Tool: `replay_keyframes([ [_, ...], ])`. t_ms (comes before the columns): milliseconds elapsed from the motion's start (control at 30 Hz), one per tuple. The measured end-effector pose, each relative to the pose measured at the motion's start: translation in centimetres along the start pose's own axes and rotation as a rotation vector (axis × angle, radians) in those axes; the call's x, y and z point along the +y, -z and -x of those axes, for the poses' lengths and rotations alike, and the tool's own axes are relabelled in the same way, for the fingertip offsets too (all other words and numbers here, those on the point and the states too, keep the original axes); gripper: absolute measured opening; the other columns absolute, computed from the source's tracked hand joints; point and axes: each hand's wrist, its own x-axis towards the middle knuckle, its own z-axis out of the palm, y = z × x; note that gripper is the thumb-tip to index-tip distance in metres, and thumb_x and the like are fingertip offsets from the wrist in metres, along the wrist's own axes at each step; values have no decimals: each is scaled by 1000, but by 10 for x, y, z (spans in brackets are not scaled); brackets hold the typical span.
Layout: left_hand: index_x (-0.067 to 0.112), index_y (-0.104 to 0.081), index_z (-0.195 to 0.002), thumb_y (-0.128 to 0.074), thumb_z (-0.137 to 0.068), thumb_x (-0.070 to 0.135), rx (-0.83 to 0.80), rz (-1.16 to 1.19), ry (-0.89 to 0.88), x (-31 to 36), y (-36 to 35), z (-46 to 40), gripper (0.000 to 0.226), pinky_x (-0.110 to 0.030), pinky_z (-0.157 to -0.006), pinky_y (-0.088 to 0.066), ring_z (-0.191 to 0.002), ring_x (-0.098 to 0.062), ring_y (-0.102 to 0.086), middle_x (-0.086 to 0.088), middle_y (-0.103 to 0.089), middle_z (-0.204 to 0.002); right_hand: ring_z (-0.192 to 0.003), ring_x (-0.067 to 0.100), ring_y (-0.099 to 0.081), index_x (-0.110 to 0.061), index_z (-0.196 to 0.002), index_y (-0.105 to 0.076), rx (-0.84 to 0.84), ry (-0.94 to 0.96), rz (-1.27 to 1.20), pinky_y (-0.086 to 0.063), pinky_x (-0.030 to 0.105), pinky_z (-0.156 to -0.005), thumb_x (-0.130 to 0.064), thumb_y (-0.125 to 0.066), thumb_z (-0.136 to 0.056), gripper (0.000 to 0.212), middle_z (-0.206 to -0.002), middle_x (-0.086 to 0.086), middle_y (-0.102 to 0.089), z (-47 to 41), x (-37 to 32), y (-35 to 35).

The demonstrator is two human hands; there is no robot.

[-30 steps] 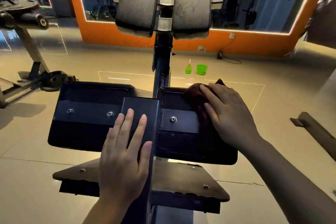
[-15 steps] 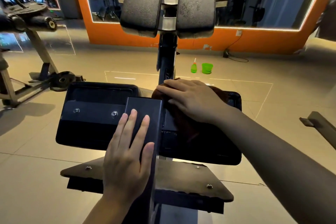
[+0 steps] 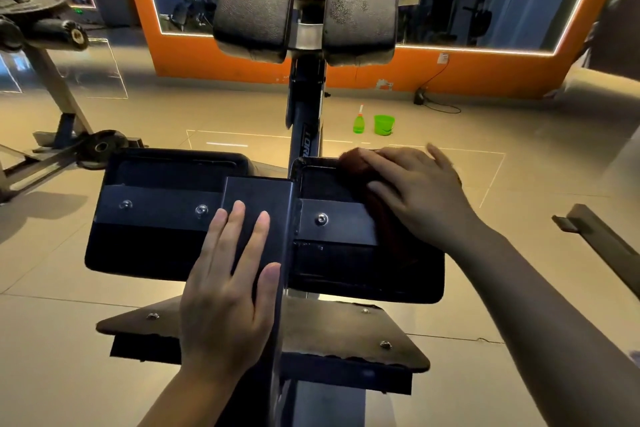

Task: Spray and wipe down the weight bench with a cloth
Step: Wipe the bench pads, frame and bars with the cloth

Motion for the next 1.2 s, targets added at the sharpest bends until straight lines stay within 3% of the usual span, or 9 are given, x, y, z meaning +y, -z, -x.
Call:
replay_keyframes([
  [133, 15, -40, -141, -28, -101, 37, -9, -9, 5, 0, 1, 0, 48, -43, -107, -32, -141, -29, -31, -12, -39, -150, -137, 21, -35, -37, -152, -22, -93, 171, 51, -24, 37, -111, -47, -34, -102, 52, -152, -5, -37, -34, -43, -7],
  [367, 16, -41, -142, -31, -99, 36, -30, 10, 23, -1, 4, 0, 49, -47, -107, -31, -142, -25, -29, -9, -38, -151, -130, 25, -46, -30, -143, -46, -14, 218, -101, -35, 39, -103, -29, -51, -98, 45, -144, -1, -50, -17, -10, 1],
  [500, 17, -39, -143, -33, -98, 33, -15, 20, 18, -2, 3, 1, 48, -45, -108, -29, -143, -23, -27, -8, -37, -152, -125, 22, -47, -27, -136, -55, 118, 74, -228, -33, 33, -101, -24, -48, -97, 40, -138, 1, -55, 14, 24, 1],
  [600, 15, -41, -142, -32, -99, 34, -9, 22, 19, -1, 2, 1, 48, -44, -109, -28, -143, -25, -28, -10, -38, -151, -124, 6, -41, -23, -134, -57, 224, -145, -497, -30, 20, -103, -11, -51, -98, 38, -139, -2, -52, 31, 23, -6],
  [700, 14, -41, -142, -32, -99, 34, -4, 21, 11, -1, 3, 1, 49, -44, -109, -29, -143, -26, -28, -11, -38, -151, -124, 4, -42, -19, -135, -55, 423, -403, -699, -33, 9, -102, -10, -46, -101, 37, -140, -7, -50, 43, -1, -18],
  [833, 12, -45, -142, -32, -99, 35, -6, 19, 28, 1, 3, 2, 51, -46, -107, -30, -143, -28, -28, -12, -37, -151, -125, 5, -46, -20, -139, -50, 606, -649, -768, -38, 21, -105, -9, -42, -102, 39, -134, -14, -51, 77, -29, -34],
  [933, 11, -46, -142, -32, -98, 36, -9, 11, 36, 3, 3, 1, 52, -45, -107, -28, -143, -27, -27, -12, -37, -152, -129, 8, -44, -24, -142, -45, 615, -695, -729, -40, 30, -108, -12, -41, -102, 42, -137, -14, -48, 117, -49, -57],
  [1100, 12, -44, -143, -32, -99, 36, -4, -8, 37, 4, 2, 3, 52, -43, -109, -26, -144, -26, -26, -11, -36, -152, -138, 8, -33, -28, -146, -36, 647, -606, -651, -31, 27, -109, -28, -38, -99, 47, -146, -16, -34, 142, -67, -85],
  [1200, 13, -43, -143, -32, -99, 34, 11, -3, 31, 2, 2, 3, 51, -40, -111, -25, -144, -25, -25, -10, -36, -152, -134, 6, -37, -18, -142, -46, 682, -596, -679, -27, 11, -109, -20, -42, -98, 44, -144, -4, -46, 119, -50, -72],
])
